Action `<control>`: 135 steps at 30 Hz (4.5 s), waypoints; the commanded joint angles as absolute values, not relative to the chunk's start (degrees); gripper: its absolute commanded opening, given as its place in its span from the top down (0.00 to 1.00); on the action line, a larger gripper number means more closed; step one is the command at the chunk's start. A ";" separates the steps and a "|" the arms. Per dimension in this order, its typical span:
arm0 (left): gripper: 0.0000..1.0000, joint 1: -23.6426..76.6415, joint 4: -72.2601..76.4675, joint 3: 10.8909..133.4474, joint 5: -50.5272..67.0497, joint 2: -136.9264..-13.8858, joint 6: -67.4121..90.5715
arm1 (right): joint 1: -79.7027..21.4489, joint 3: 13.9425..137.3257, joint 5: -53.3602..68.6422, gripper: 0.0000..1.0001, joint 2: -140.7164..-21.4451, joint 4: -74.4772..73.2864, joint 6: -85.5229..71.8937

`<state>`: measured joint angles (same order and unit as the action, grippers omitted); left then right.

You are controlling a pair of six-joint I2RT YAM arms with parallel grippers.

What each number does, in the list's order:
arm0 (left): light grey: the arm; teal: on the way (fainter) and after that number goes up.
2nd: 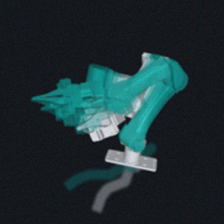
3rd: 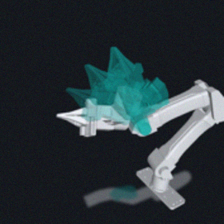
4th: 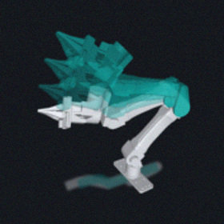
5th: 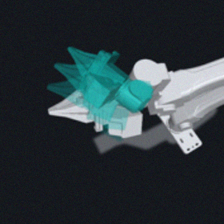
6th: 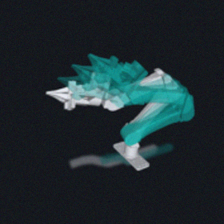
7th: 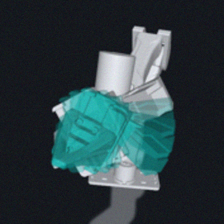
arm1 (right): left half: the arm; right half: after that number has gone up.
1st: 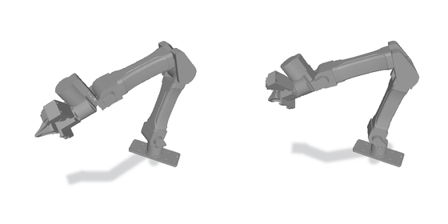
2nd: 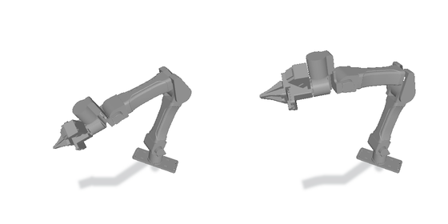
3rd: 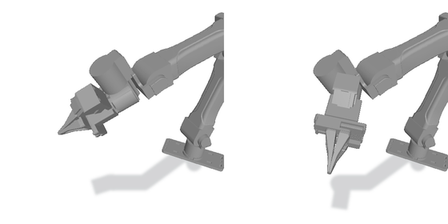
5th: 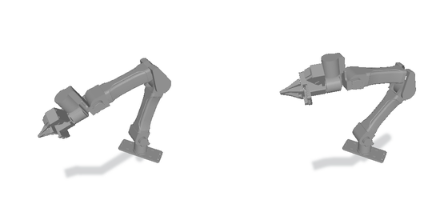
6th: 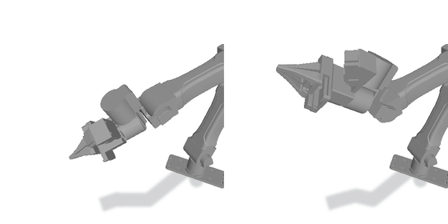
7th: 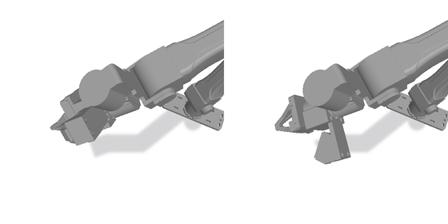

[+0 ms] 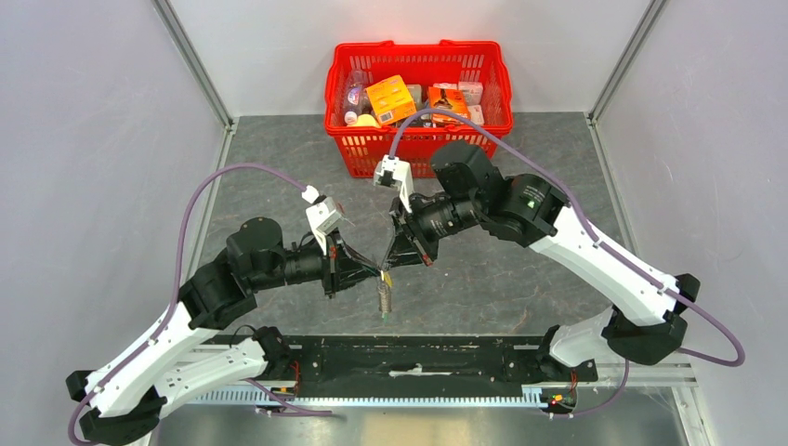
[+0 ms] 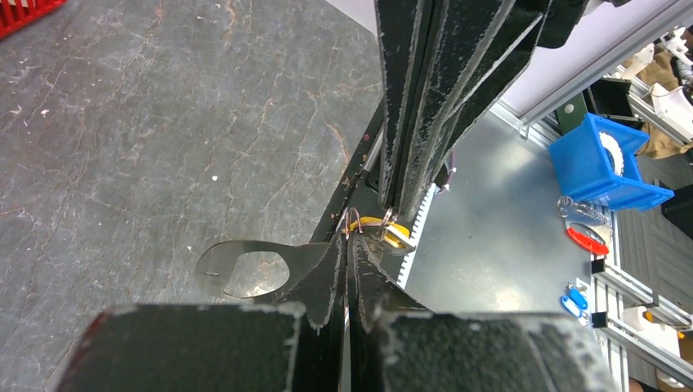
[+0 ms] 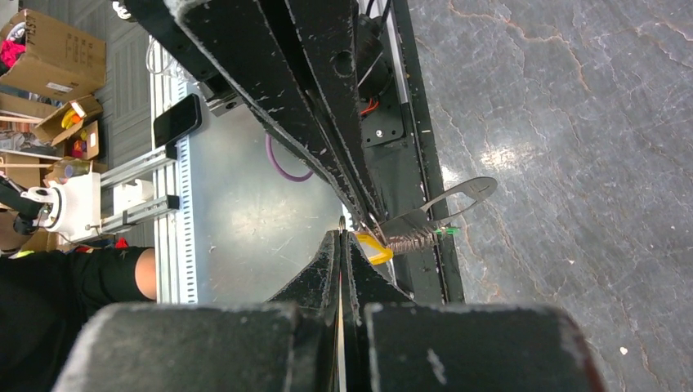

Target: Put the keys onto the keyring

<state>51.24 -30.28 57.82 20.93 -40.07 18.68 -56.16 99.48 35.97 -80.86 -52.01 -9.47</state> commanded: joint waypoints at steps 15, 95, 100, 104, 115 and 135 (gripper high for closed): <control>0.98 51.42 -29.34 61.06 20.98 -39.50 16.39 | -57.56 105.09 30.02 1.00 -83.29 -54.72 -9.42; 0.98 51.42 -3.32 53.10 33.41 -36.03 30.81 | -58.01 94.77 35.55 0.56 -66.42 -47.70 -8.35; 0.98 51.42 -5.15 53.88 31.45 -36.30 30.53 | -57.99 91.97 28.32 0.57 -66.98 -47.36 -7.62; 0.98 51.42 -12.28 55.32 28.99 -33.78 28.70 | -58.01 80.42 29.69 0.60 -62.26 -41.76 -13.52; 0.98 51.39 -13.13 51.06 25.23 -34.38 26.20 | -58.01 64.69 23.85 0.57 -61.20 -33.92 -17.35; 0.79 51.40 -24.42 46.91 6.07 -32.44 27.39 | -57.99 51.60 14.94 0.45 -69.68 -22.27 -32.49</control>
